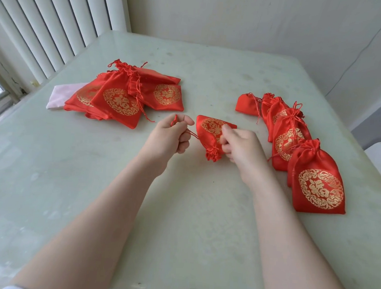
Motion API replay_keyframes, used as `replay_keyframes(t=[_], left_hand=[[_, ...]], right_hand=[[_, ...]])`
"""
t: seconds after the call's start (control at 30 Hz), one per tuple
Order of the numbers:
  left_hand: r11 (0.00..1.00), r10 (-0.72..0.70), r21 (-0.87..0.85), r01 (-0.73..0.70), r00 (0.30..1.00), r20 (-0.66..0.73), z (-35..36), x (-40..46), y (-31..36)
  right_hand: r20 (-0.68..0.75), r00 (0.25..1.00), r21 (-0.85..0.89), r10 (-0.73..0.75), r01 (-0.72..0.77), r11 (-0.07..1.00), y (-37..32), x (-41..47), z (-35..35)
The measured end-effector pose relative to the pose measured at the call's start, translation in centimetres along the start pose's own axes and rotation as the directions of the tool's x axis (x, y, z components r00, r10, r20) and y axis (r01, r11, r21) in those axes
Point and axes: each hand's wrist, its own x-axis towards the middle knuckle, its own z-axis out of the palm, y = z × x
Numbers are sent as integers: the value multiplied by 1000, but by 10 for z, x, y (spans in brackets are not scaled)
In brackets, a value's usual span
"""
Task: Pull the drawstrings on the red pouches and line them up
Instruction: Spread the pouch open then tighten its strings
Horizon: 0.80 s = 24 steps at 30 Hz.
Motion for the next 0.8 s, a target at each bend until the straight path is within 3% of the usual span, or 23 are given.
replay_keyframes(t=[0.1, 0.23, 0.33, 0.4, 0.5, 0.6, 0.67, 0.8], left_hand=[[999, 38, 17, -38, 999, 35, 4, -4, 3], [997, 61, 39, -62, 998, 16, 7, -7, 6], [997, 69, -26, -69, 997, 16, 7, -8, 8], [997, 76, -20, -76, 997, 6, 6, -8, 8], [984, 85, 156, -89, 996, 32, 6, -6, 1], [956, 79, 275, -104, 992, 100, 7, -6, -4], [914, 97, 378, -146, 985, 146, 8, -7, -6], [911, 132, 367, -190, 975, 179, 12, -8, -8]], right_hand=[[163, 982, -92, -100, 116, 989, 1, -4, 10], [347, 931, -133, -109, 164, 977, 7, -7, 19], [280, 951, -129, -133, 175, 976, 6, -9, 24], [216, 972, 9, -88, 89, 996, 2, -9, 23], [164, 986, 285, -10, -38, 958, -4, -9, 18], [175, 984, 439, 29, -104, 893, -7, -7, 12], [191, 981, 458, 25, -111, 882, -7, -6, 10], [197, 980, 423, -7, -79, 903, -6, -7, 14]])
